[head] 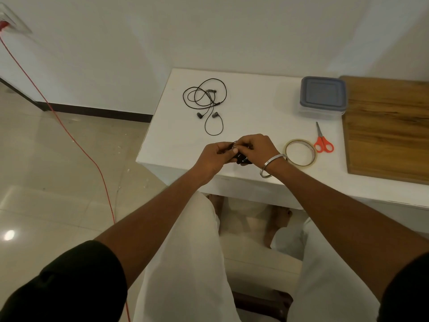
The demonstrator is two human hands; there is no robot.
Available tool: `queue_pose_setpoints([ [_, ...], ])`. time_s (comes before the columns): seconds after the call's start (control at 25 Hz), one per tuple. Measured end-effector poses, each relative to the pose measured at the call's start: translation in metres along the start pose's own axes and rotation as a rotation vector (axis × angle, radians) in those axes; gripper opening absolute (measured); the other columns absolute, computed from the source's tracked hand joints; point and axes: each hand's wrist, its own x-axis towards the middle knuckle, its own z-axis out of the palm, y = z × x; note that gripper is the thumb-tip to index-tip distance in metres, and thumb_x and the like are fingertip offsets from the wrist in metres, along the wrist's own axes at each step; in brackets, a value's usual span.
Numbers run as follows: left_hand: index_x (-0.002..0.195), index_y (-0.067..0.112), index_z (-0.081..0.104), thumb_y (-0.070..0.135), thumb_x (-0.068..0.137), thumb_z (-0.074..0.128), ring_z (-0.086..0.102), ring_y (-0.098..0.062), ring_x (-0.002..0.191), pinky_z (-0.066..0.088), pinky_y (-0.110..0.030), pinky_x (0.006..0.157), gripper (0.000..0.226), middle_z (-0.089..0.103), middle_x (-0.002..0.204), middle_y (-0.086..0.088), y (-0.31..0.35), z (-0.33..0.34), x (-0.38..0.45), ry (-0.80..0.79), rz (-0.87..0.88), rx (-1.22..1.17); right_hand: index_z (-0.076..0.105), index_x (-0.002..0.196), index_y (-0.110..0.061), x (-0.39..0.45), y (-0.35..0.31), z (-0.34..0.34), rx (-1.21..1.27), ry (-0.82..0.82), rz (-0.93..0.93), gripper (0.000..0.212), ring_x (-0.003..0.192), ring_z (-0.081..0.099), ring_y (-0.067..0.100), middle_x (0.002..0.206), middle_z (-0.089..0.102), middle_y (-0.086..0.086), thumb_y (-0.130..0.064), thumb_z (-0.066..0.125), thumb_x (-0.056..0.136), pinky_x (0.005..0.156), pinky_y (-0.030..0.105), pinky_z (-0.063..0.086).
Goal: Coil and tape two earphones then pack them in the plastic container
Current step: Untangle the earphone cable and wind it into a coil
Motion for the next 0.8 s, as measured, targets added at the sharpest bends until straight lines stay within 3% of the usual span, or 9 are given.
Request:
queue_pose_setpoints([
  [0.16,0.124,0.0,0.061,0.012,0.099,0.052,0.068,-0.022,0.105,0.052,-0.028,0.096,0.029,0.069,0.114,-0.016,0.005,0.002,0.002,-0.051,0.008,-0.031,0.066,0.087,-0.008,-0.001,-0.002,-0.002,0.113,0.094,0.084,0.01,0.064,0.071,0.027,0.076,0.069,0.014,-0.018,0.066,0.086,0.059,0.037,0.061],
  [0.36,0.115,-0.004,0.063,0.021,0.105,0.038,0.068,-0.022,0.102,0.053,-0.026,0.093,0.036,0.068,0.112,-0.014,0.01,0.011,-0.001,-0.063,-0.077,-0.198,0.053,0.094,-0.013,-0.001,-0.006,0.0,0.103,0.116,0.094,0.027,0.055,0.065,0.021,0.064,0.065,0.01,-0.026,0.072,0.079,0.052,0.031,0.059],
  [0.56,0.118,-0.015,0.056,0.013,0.105,0.032,0.064,-0.029,0.107,0.051,-0.038,0.099,0.039,0.062,0.122,-0.02,0.008,0.012,-0.001,-0.087,-0.11,-0.393,0.057,0.101,-0.012,-0.003,-0.001,-0.004,0.159,0.047,0.075,0.035,0.064,0.067,0.02,0.071,0.066,0.008,-0.031,0.076,0.077,0.06,0.03,0.059],
  [0.8,0.117,-0.006,0.055,0.016,0.106,0.032,0.064,-0.023,0.093,0.057,-0.025,0.081,0.034,0.064,0.098,-0.015,0.003,0.003,0.001,0.011,-0.121,-0.431,0.059,0.112,-0.014,-0.001,0.005,-0.008,0.12,0.024,0.027,0.02,0.082,0.067,0.018,0.078,0.07,0.002,-0.017,0.057,0.092,0.073,0.021,0.05],
])
